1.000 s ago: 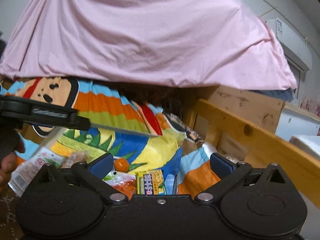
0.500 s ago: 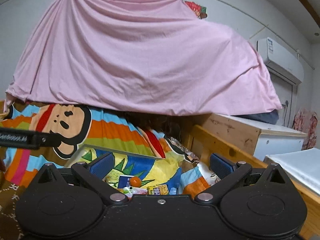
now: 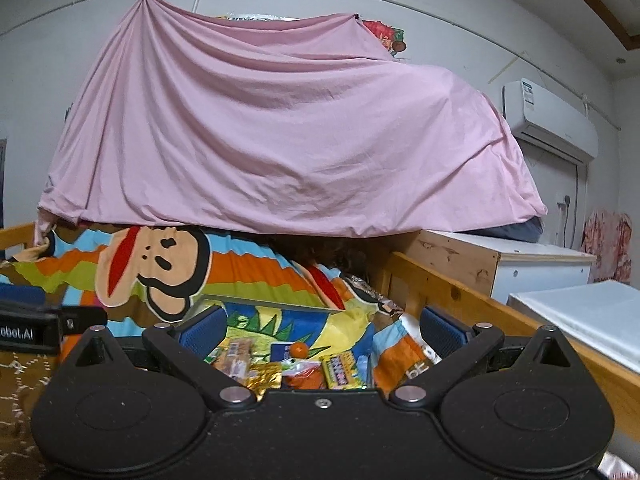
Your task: Organize snacks
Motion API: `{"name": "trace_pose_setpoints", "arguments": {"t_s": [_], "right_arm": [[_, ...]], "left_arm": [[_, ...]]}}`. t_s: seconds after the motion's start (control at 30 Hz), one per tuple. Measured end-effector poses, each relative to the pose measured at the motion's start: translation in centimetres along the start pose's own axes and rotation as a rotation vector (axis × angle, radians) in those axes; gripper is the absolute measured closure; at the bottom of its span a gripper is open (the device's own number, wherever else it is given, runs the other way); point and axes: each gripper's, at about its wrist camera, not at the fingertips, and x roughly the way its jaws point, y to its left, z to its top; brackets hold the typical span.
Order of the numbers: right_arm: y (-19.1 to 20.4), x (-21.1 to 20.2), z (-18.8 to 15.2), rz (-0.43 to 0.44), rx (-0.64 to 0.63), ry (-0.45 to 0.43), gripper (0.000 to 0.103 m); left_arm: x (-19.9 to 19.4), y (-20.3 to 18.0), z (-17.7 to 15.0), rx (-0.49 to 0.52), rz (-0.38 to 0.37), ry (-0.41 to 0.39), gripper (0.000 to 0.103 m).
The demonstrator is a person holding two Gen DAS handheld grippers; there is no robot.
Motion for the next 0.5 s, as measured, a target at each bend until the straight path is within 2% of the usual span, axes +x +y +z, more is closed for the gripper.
{"name": "trace_pose_setpoints", "arguments": {"t_s": [0.23,0.4,0.5], "right_arm": [[0.3,-3.1,-1.1,0.001,0.001,0.023,0.001],[-0.3,-4.1,-2.3,-0.003,0.005,0.039,0.001],[-0.7,-4.3,-3.0,-0.002,0.018,0.051,0.001]], "left_arm": [[-2.5,-0.7,-1.2,0.005,0.007,0.022,0.001],[-2.7,-0.7,-2.5,-0.027,0.025,0.064,0.001],[-2.7,-0.9,-3.2,-0.011,0.053,0.085,0.001]]}}
